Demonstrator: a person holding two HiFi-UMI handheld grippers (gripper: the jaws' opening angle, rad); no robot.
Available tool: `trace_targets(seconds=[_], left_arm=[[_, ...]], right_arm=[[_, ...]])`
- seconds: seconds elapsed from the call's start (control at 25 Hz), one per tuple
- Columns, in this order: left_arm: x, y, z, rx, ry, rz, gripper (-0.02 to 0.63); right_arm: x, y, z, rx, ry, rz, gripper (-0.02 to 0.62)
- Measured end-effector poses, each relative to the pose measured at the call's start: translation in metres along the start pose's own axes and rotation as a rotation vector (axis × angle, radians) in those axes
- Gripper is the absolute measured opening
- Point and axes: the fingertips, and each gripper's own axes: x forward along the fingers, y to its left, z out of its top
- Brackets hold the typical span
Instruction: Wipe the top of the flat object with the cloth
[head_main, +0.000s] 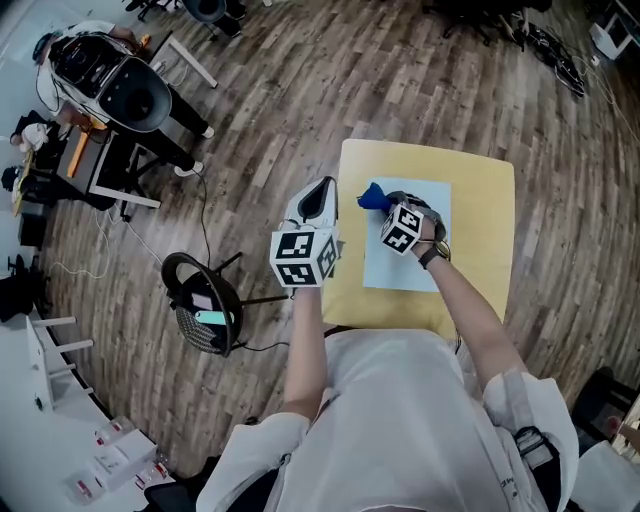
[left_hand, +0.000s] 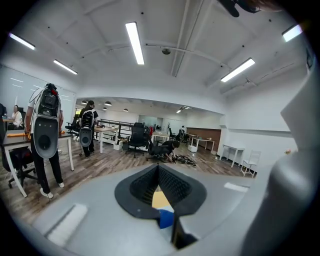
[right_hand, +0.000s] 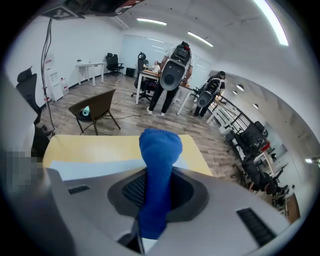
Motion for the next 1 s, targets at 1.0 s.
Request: trace_targets(seconds=[1.0], left_arm=[[0.022, -0.038, 0.012, 0.034, -0.008, -0.115, 0.011]], right_arm=[[-0.054, -0.029, -0.184, 0.198, 0.249, -0.128, 0.074]])
